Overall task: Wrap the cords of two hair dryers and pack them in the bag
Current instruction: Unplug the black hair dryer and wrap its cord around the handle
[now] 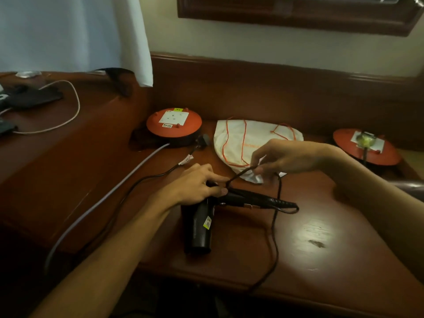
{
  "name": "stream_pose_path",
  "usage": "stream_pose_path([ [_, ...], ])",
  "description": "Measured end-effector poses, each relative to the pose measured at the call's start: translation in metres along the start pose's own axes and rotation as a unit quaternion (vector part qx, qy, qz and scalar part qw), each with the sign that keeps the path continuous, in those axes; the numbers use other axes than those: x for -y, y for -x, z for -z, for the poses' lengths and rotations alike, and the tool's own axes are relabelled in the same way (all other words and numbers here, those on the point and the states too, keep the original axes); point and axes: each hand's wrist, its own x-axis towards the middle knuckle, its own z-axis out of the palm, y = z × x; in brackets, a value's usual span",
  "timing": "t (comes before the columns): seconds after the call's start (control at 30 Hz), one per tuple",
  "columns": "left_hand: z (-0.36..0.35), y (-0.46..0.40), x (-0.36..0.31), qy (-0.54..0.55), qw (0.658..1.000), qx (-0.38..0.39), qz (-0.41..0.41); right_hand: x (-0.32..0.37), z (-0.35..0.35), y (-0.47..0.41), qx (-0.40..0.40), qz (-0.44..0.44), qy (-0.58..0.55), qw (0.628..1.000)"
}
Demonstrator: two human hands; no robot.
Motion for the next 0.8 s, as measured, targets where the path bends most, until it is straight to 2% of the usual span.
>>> stream_pose_path([
  [0.1,-0.004,0.001,0.000,-0.002,1.000,-0.023,0.008,-0.032,-0.006,0.008,-0.134,-0.025,0.044,0.990],
  [0.2,-0.009,0.001,-0.003,-0.035,0.998,-0.052,0.018,-0.043,-0.018,0.013,-0.206,-0.029,-0.043,0.977],
  [0.27,-0.013,0.001,-0.005,-0.047,0.995,-0.080,0.029,-0.034,-0.022,0.022,-0.200,-0.005,-0.084,0.976],
  [0.37,-0.016,0.002,-0.002,-0.032,0.992,-0.120,0.029,-0.008,-0.036,0.046,-0.125,0.041,-0.047,0.990],
  [0.43,-0.020,0.004,0.006,0.007,0.989,-0.144,0.012,0.005,-0.064,0.052,-0.103,0.050,-0.029,0.993],
  [0.53,-0.025,0.010,0.014,0.071,0.980,-0.185,0.001,0.008,-0.117,0.040,-0.138,0.051,-0.037,0.988],
  [0.6,-0.026,0.014,0.015,0.086,0.975,-0.204,-0.009,-0.003,-0.141,0.022,-0.185,0.066,0.018,0.980],
  [0.7,-0.027,0.015,0.014,0.104,0.971,-0.214,-0.021,-0.025,-0.155,0.000,-0.213,0.083,0.069,0.971],
  [0.8,-0.027,0.017,0.018,0.180,0.958,-0.220,-0.035,-0.037,-0.154,-0.016,-0.226,0.079,0.119,0.964],
])
